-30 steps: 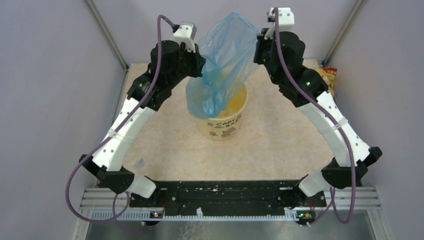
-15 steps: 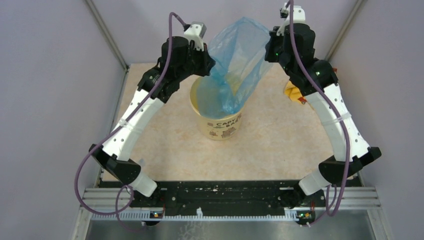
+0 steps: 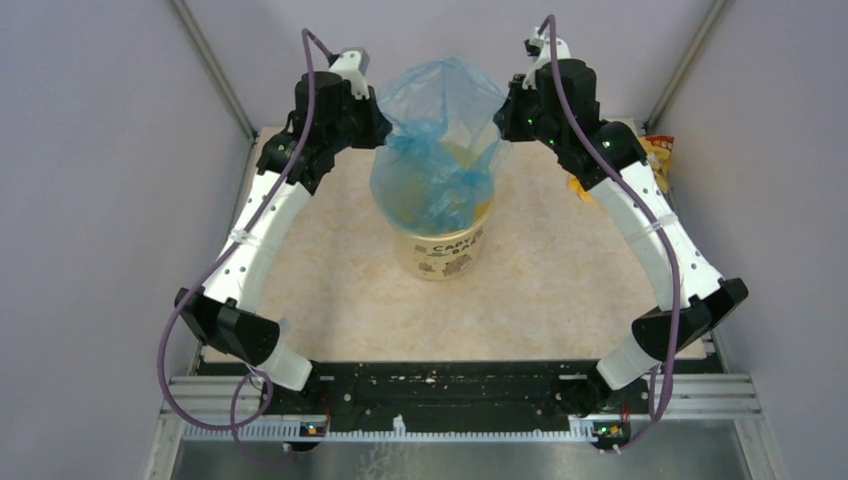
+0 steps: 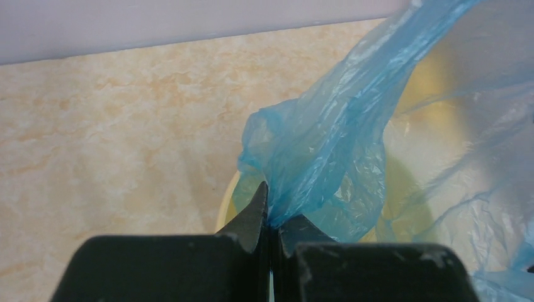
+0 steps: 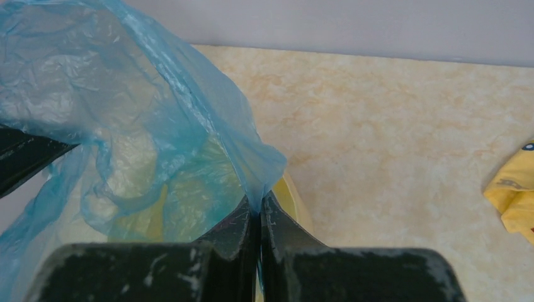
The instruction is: Put the trash bags into the trash bin
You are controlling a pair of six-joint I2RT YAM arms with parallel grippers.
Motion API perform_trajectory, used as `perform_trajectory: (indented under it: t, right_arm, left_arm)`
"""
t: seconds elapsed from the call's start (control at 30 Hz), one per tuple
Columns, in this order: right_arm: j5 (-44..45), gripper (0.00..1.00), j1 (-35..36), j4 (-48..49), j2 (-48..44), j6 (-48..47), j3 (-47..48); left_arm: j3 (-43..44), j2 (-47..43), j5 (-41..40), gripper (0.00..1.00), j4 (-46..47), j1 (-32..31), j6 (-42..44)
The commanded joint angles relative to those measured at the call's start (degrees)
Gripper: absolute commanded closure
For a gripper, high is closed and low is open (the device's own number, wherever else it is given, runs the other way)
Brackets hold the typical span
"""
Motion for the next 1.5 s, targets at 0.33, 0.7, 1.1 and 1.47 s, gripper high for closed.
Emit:
perform_trajectory:
  t: [0.33, 0.7, 1.1, 1.47]
  right_arm:
    - [6.76, 1.00, -5.34, -7.81, 12.78, -2.24, 23.17]
    - [-2.66, 1.00, -3.37, -5.89, 7.87, 2.57, 14.72]
    - [1.01, 1.00, 3.05, -21.54, 5.70, -0.54, 16.48]
    - [8.54, 1.00, 5.17, -24.93, 5.16, -4.71, 16.81]
  left_arm:
    - [0.29, 5.49, 12.21, 1.00, 10.50, -3.60, -5.39]
    - [-0.03, 3.68, 8.52, 1.00, 6.99, -1.62, -4.80]
    - [-6.57, -8.30, 5.39, 1.00, -4.51, -0.81, -4.34]
    - [-14.77, -14.47, 2.70, 1.00, -7.81, -0.81, -2.53]
